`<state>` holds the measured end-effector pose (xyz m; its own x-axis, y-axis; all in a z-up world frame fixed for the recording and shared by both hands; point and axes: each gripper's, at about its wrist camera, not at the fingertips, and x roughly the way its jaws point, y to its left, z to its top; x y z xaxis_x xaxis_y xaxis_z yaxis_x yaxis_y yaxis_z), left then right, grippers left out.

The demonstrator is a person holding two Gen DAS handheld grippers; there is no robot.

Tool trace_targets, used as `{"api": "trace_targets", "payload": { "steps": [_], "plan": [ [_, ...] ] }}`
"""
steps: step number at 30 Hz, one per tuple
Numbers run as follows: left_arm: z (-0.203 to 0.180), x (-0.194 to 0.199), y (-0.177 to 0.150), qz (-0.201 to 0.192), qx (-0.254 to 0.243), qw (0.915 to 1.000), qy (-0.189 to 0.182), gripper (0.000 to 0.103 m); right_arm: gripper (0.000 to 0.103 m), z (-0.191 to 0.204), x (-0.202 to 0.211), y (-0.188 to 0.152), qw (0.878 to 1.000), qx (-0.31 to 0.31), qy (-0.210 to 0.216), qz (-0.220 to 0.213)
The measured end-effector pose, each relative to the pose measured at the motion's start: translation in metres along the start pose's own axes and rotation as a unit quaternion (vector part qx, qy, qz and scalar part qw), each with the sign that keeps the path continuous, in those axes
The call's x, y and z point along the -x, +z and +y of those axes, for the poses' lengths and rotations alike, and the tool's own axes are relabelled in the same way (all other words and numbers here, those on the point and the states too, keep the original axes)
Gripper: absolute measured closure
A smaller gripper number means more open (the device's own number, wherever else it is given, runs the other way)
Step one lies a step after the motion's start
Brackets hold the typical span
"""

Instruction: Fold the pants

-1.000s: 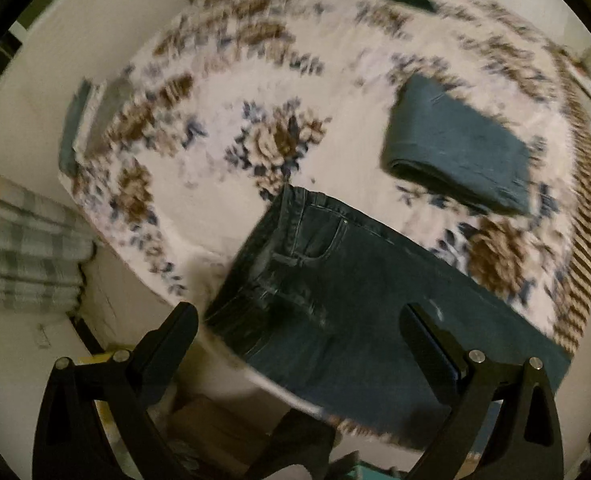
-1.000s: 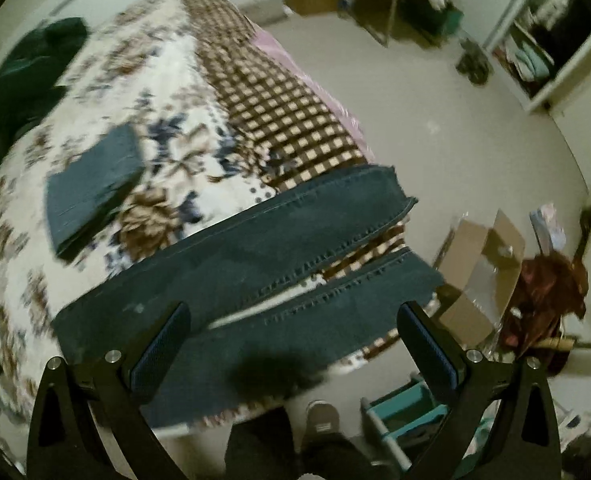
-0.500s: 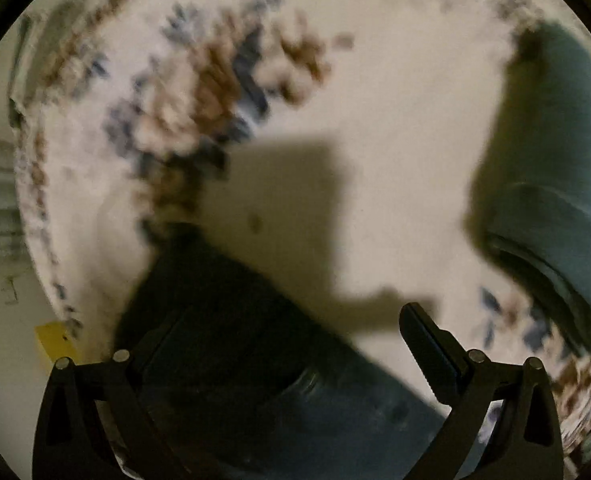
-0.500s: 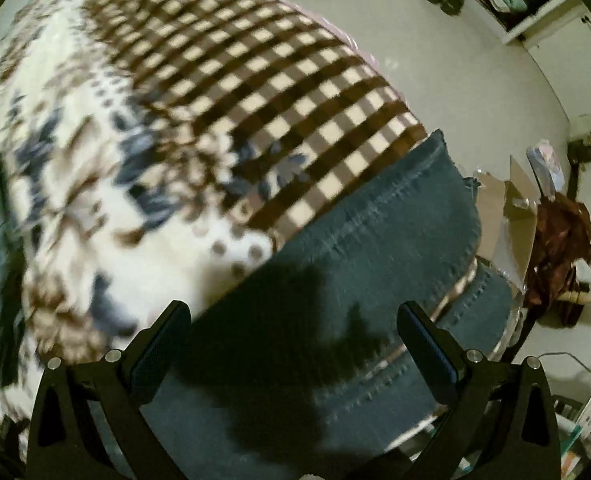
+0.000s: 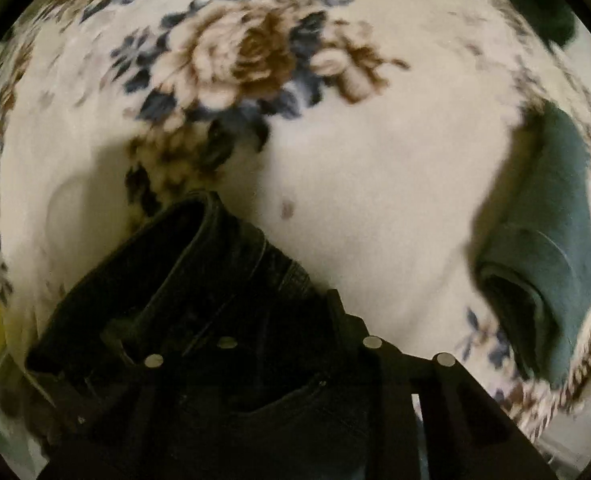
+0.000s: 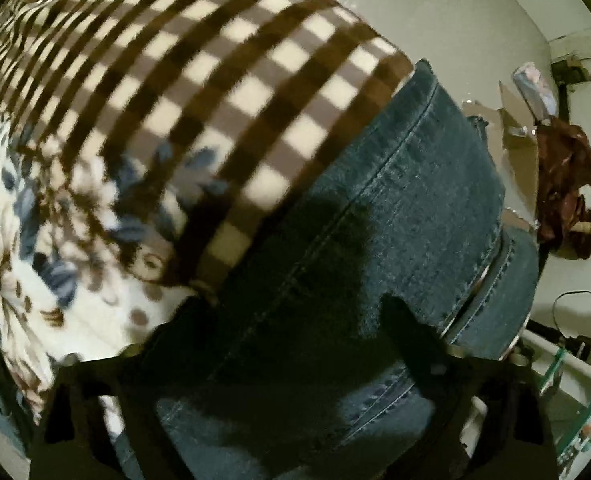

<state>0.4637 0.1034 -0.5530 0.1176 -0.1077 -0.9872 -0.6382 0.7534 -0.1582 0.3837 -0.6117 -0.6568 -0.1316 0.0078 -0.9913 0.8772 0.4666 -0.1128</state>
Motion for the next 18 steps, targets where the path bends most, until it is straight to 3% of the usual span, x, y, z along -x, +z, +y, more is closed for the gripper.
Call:
{"api": "trace_targets", "payload": {
  "steps": [2, 4, 5, 11, 15, 18],
  "plan": [
    [0.004, 0.008, 0.0, -0.006, -0.021, 0.9997, -0.012, 0.084, 0.048, -0.006, 0.0, -0.002, 1.0, 0.003, 0.015, -0.002],
    [0.01, 0.02, 0.0, -0.01, -0.029, 0.999, -0.033, 0.085, 0.082, -0.008, 0.004, -0.007, 0.999, 0.004, 0.037, -0.009],
    [0.013, 0.027, -0.001, -0.014, -0.033, 0.9984, -0.045, 0.085, 0.088, -0.008, 0.009, -0.012, 0.999, 0.007, 0.043, -0.013],
    [0.054, 0.051, -0.022, -0.032, -0.04, 0.9921, -0.115, 0.087, 0.095, -0.026, 0.037, -0.041, 0.996, 0.037, 0.063, -0.049],
    [0.088, 0.081, -0.053, -0.048, -0.051, 0.9873, -0.142, 0.088, 0.096, -0.061, 0.059, -0.073, 0.993, 0.063, 0.08, -0.059],
    [0.116, 0.089, -0.081, -0.037, -0.038, 0.987, -0.152, 0.092, 0.096, -0.103, 0.07, -0.103, 0.991, 0.078, 0.087, -0.058]
  ]
}}
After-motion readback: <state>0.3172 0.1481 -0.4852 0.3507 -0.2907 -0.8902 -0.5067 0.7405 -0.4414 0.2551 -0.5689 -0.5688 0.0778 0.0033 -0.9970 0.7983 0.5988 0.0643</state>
